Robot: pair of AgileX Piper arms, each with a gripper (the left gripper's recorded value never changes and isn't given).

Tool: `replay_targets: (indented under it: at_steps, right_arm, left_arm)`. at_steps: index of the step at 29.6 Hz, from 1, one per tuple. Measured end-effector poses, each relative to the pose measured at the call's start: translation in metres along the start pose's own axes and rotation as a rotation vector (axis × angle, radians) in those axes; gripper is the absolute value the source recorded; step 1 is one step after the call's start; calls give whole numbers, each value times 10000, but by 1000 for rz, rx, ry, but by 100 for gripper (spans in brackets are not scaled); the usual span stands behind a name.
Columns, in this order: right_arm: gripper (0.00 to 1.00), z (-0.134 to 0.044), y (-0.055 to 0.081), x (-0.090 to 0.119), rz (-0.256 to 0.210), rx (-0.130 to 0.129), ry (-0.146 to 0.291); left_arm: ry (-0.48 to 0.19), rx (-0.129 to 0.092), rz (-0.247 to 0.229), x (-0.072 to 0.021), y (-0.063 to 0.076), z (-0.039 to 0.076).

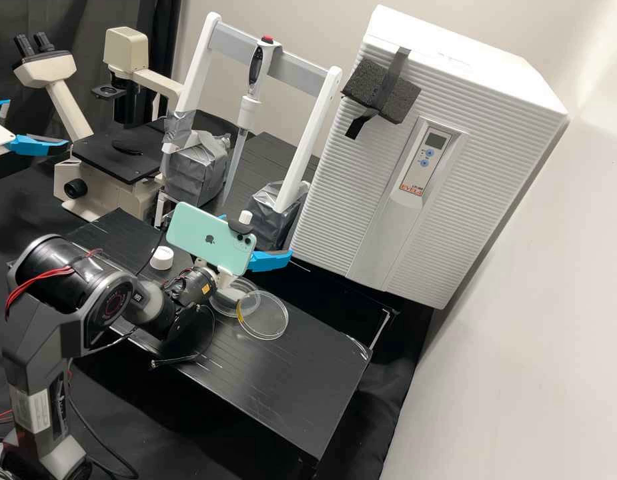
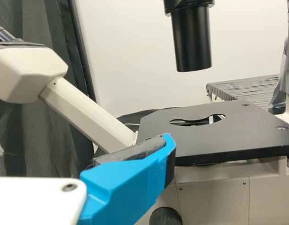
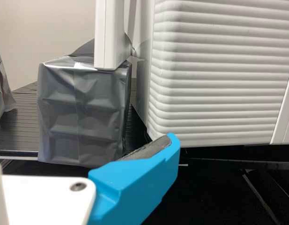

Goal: Close the bottle

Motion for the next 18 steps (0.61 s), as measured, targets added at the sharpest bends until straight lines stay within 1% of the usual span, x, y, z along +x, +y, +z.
replay_targets:
  at_steps: [10, 12, 15, 16, 17, 18]
  right_arm:
    - [100, 0, 0, 0, 0, 0, 0]
    - [100, 0, 0, 0, 0, 0, 0]
    - [100, 0, 0, 0, 0, 0, 0]
    - [100, 0, 0, 0, 0, 0, 0]
    - [100, 0, 0, 0, 0, 0, 0]
    - [100, 0, 0, 0, 0, 0, 0]
  left_arm:
    - [-2, 1, 0, 0, 0, 2]
    - [-25, 4, -3, 0, -6, 44]
    - [-105, -18, -11, -9, -23, 185]
    - [-142, -16, -12, -14, -26, 240]
    - [-207, -11, -14, -30, -24, 341]
    - [-244, -11, -16, -44, -28, 394]
